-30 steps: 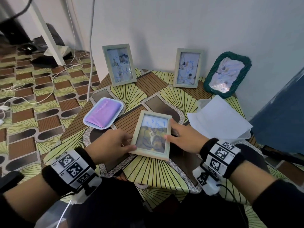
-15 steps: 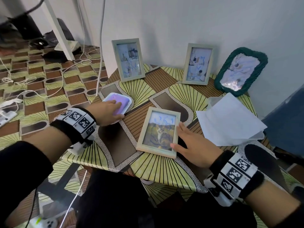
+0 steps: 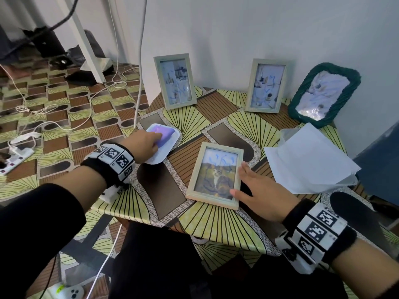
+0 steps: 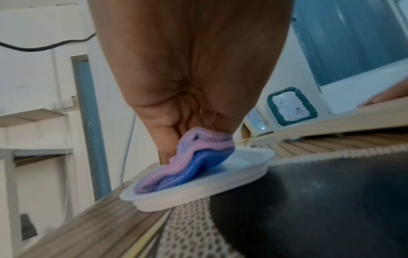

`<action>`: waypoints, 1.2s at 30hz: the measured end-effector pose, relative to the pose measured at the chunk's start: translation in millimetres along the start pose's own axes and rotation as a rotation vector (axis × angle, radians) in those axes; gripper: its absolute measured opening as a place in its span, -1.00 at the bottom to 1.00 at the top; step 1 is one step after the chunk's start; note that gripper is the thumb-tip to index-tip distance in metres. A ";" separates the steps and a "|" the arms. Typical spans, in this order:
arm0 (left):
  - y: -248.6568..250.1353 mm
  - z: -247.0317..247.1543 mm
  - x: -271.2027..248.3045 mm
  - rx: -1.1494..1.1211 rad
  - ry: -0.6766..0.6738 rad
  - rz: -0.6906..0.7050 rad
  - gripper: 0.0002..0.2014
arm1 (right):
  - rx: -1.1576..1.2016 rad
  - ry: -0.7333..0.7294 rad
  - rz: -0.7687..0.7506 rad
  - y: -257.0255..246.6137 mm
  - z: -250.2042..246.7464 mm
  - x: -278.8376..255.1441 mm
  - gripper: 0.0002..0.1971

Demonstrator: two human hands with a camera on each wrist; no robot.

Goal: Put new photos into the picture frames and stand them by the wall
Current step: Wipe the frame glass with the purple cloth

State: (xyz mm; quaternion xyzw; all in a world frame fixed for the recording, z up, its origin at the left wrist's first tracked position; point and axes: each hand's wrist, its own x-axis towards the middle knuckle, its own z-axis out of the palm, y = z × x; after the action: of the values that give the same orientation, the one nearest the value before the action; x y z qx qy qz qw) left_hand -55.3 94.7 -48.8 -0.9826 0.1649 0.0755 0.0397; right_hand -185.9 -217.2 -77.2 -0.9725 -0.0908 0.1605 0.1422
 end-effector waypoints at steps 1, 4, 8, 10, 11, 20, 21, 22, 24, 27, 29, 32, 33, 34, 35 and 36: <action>-1.2 -1.1 0.1 -0.047 0.007 -0.014 -0.79 | 0.009 0.003 0.000 0.3 -0.4 0.0 -0.21; 0.5 -5.7 -2.4 -0.212 0.063 -0.030 -0.83 | 0.052 0.011 -0.006 1.7 -2.5 -0.6 -0.24; 20.8 -15.1 -10.4 -0.357 0.214 0.050 -0.85 | 0.149 0.064 -0.029 1.2 -7.4 -5.0 -0.32; 38.5 -23.1 -20.0 -0.377 0.292 0.145 -0.83 | 0.188 0.103 -0.061 0.9 -9.1 -9.5 -0.39; 48.2 -25.8 -25.3 -0.353 0.324 0.205 -0.81 | 0.211 0.121 -0.078 1.1 -9.7 -12.5 -0.42; 129.9 -1.7 -53.9 -0.149 0.113 0.401 -0.70 | 0.279 0.263 -0.039 4.8 -7.5 -34.6 -0.60; 134.4 2.7 -54.6 -0.115 0.092 0.416 -0.66 | 0.265 0.259 -0.019 6.1 -6.7 -35.8 -0.58; 138.3 6.8 -54.8 -0.087 0.080 0.434 -0.62 | 0.260 0.257 -0.006 7.3 -6.0 -36.9 -0.58; 143.0 12.0 -56.8 -0.075 0.071 0.448 -0.54 | 0.274 0.271 -0.001 8.5 -4.5 -39.8 -0.59; 138.1 10.9 -54.2 -0.210 0.107 0.395 -0.55 | 0.259 0.345 -0.008 8.0 -4.8 -41.7 -0.62; 129.5 7.3 -50.9 -0.427 0.165 0.334 -0.61 | 0.225 0.397 -0.054 3.7 -6.4 -39.8 -0.67; 111.3 0.5 -42.7 -0.743 0.306 0.240 -0.74 | 0.096 0.394 -0.161 -8.9 -10.3 -30.6 -0.64; 103.2 -1.1 -39.4 -0.790 0.338 0.217 -0.77 | 0.042 0.389 -0.198 -13.7 -11.6 -26.3 -0.62; 94.5 -1.3 -35.5 -0.806 0.355 0.210 -0.77 | -0.009 0.379 -0.237 -18.6 -12.9 -21.7 -0.60; 85.5 -0.4 -32.2 -0.797 0.354 0.214 -0.76 | -0.053 0.355 -0.280 -23.4 -14.4 -17.3 -0.58; 77.1 1.0 -29.4 -0.760 0.343 0.222 -0.73 | -0.090 0.315 -0.322 -27.9 -15.8 -12.5 -0.56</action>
State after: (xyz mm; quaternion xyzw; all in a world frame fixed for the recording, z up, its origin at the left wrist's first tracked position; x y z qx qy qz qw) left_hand -108.4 31.5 -49.2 -0.9020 0.2341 -0.0300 -0.3614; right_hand -195.9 -197.6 -50.7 -0.9639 -0.2285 -0.0225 0.1347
